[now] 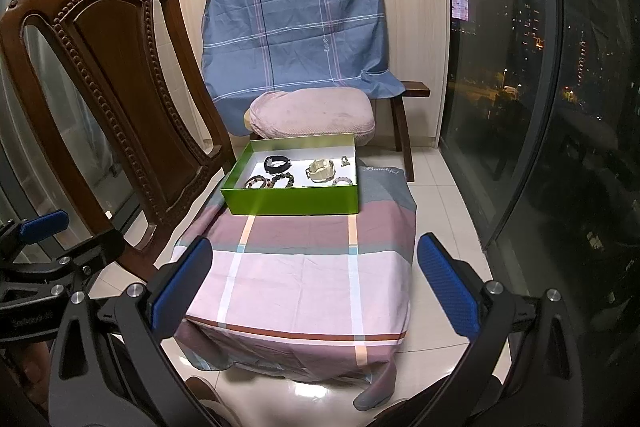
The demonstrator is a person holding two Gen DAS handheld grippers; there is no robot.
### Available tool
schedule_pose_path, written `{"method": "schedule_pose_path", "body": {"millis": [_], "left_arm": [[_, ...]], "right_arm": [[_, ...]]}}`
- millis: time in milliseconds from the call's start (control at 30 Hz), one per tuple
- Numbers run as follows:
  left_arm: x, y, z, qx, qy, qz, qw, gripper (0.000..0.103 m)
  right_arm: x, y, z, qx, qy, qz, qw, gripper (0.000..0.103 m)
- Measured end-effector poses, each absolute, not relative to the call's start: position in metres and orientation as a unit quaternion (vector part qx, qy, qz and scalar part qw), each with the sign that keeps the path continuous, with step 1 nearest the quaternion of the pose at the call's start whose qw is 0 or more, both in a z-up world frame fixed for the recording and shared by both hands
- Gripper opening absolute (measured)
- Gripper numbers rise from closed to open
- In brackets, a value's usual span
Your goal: Organize jewelry
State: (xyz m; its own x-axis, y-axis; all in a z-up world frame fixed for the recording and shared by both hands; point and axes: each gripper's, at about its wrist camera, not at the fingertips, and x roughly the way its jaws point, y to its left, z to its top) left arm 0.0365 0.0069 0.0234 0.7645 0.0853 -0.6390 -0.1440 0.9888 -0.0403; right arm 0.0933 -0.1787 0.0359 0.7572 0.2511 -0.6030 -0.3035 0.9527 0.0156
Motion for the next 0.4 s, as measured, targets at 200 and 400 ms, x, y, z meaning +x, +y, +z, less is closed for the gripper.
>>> {"method": "schedule_pose_path", "body": {"millis": [200, 400], "left_arm": [[0.0392, 0.0087, 0.0212, -0.047, 0.341, 0.063, 0.937, 0.099], [0.0408, 0.0132, 0.0193, -0.056, 0.344, 0.063, 0.935, 0.099]], "right_arm": [[0.0946, -0.1791, 0.0351, -0.041, 0.318, 0.148, 0.936, 0.1], [0.0962, -0.1806, 0.0319, -0.04, 0.32, 0.146, 0.935, 0.1]]}}
